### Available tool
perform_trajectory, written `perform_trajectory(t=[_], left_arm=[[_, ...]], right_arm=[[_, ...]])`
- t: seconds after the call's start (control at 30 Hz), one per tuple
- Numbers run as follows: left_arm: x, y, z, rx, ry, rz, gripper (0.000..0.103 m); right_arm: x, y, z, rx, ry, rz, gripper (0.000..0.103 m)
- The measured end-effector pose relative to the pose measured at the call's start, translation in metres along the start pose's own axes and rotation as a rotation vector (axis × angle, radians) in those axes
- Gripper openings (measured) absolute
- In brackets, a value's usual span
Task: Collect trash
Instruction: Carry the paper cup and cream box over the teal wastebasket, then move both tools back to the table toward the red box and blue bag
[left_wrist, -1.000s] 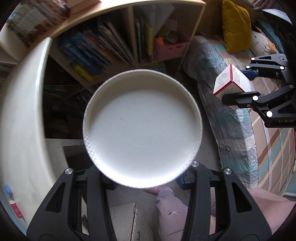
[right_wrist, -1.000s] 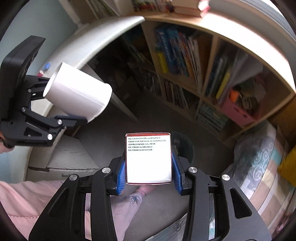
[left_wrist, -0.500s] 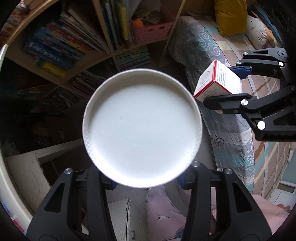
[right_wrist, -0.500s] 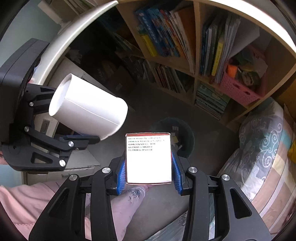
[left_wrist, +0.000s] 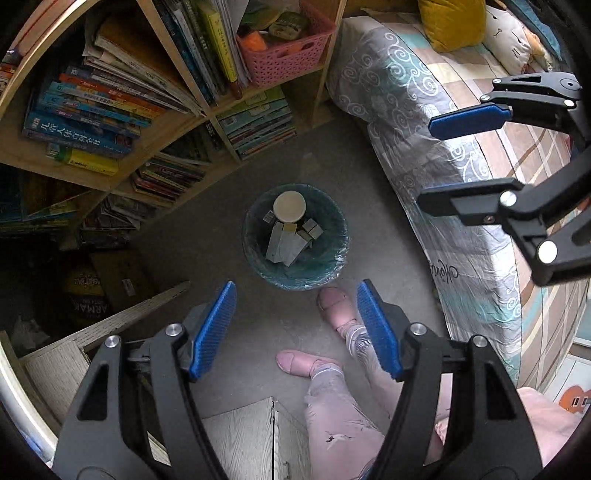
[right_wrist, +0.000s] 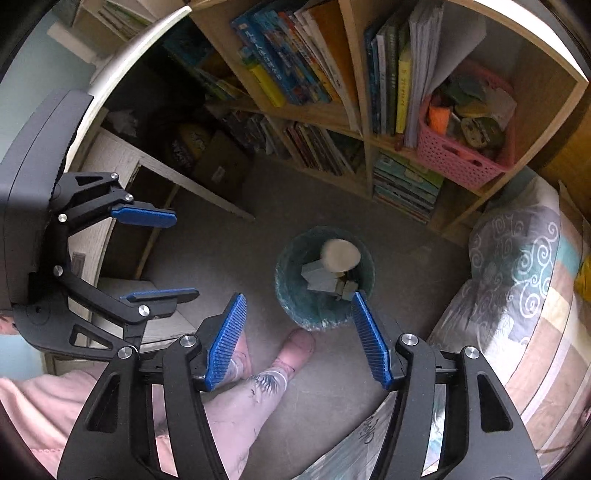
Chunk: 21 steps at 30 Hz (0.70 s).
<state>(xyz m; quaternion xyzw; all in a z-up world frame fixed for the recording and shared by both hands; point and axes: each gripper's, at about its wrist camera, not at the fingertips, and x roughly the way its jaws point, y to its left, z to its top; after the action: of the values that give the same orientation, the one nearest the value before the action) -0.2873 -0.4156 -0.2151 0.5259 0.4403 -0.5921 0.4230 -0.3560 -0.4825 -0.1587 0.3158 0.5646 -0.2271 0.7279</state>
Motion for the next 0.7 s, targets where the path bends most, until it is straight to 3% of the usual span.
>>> perform_trajectory(t=[0.4, 0.5, 0.7], left_arm=[[-0.014, 0.006, 0.0, -0.032, -0.025, 0.02, 0.074], [-0.022, 0.01, -0.003, -0.049, -0.036, 0.028, 0.074], [-0.047, 0.027, -0.018, -0.103, -0.074, 0.058, 0.081]], right_arm=[[-0.008, -0.004, 0.003, 0.003, -0.01, 0.009, 0.062], [-0.014, 0.001, 0.006, -0.018, -0.029, 0.005, 0.074], [-0.027, 0.014, 0.019, -0.087, -0.051, 0.014, 0.08]])
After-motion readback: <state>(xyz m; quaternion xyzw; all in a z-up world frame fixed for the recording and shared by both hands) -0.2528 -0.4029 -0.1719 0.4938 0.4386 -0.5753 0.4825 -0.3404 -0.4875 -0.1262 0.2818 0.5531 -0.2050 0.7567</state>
